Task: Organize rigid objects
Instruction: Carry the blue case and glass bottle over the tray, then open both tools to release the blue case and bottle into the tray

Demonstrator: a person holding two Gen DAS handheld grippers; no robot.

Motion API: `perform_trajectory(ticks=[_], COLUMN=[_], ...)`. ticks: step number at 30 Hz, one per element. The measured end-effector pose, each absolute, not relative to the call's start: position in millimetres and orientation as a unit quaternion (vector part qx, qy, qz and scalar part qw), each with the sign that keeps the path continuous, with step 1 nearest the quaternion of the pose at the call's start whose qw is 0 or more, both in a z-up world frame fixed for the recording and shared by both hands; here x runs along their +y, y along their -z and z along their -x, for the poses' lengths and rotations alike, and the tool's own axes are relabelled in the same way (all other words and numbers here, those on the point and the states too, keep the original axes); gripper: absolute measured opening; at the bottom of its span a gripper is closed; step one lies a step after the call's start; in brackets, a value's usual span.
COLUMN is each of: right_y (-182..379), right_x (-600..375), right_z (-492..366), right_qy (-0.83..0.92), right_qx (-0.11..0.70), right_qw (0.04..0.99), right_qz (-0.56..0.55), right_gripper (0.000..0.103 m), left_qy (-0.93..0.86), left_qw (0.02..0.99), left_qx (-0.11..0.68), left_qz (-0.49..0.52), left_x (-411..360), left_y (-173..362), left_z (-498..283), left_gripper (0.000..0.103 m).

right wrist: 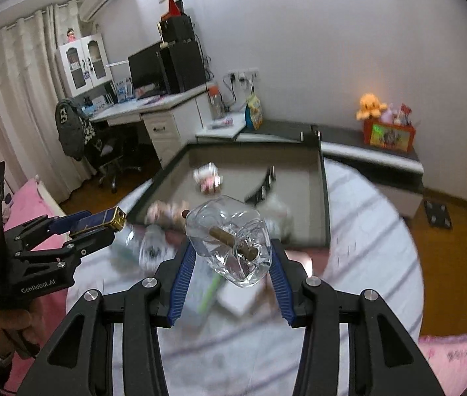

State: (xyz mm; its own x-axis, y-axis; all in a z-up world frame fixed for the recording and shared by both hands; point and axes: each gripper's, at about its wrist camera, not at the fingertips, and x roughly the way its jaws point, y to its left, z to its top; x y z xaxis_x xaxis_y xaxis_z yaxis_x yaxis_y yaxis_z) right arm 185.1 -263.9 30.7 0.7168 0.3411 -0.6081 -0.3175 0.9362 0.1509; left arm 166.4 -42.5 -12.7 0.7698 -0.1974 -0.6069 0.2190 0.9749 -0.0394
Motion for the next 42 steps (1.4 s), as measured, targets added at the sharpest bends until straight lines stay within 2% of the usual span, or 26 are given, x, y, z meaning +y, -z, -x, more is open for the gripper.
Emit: perform_trajectory(ticks=[6,11,18,32,35,36,37,38,39,42], right_y=[-49.4,-43.2,-12.3,25.2,30.0,30.3,29.7,27.9,26.2,19.1], right_x=[-259.0,-258.6,-266.0,-262.2,-263.4,-265.4,-266.8,-268.1,-269.5,-270.5], right_z=[-239.4,-281.9,-326.2,-366.1,-365.5,-365.0,-363.8,-362.3,-361.6,-355.8], right_qy=[-0.169,-0.155,-0.135,-0.105,-0.102,-0.102,-0.098,-0.095,-0.093,-0.092], right_qx=[0.317,0.332,0.376,0.439,0.446,0.447,0.448,0.446,0.444,0.439], right_qw=[0.933,0.930,0.916,0.892,0.889,0.888,0.888,0.890,0.891,0.893], right_qz=[-0.017,-0.020,-0.030,-0.027,-0.027,-0.028,-0.029,-0.032,-0.035,-0.035], right_gripper=[0.046,0.046,0.046,0.047,0.047,0.049,0.059,0.068,0.085,0.086], left_qy=[0.108,0.114,0.132,0.137,0.133,0.130,0.126,0.122,0.119,0.112], left_qw=[0.949,0.946,0.929,0.902,0.897,0.898,0.900,0.903,0.905,0.911], left_qx=[0.296,0.304,0.345,0.409,0.421,0.421,0.417,0.412,0.407,0.396], left_qz=[-0.003,0.006,0.009,-0.003,0.002,0.004,0.007,0.008,0.008,0.007], left_x=[-36.2,-40.0,-60.5,-82.5,-81.5,-79.6,-77.2,-75.3,-73.4,-67.7], left_y=[-16.8,-17.9,8.3,51.1,57.0,56.7,55.4,53.4,50.8,44.5], left_z=[-221.7,-264.1,-311.6,-353.6,-355.2,-354.7,-353.1,-350.6,-347.9,-339.2], left_gripper=[0.065,0.065,0.065,0.066,0.071,0.080,0.089,0.093,0.097,0.102])
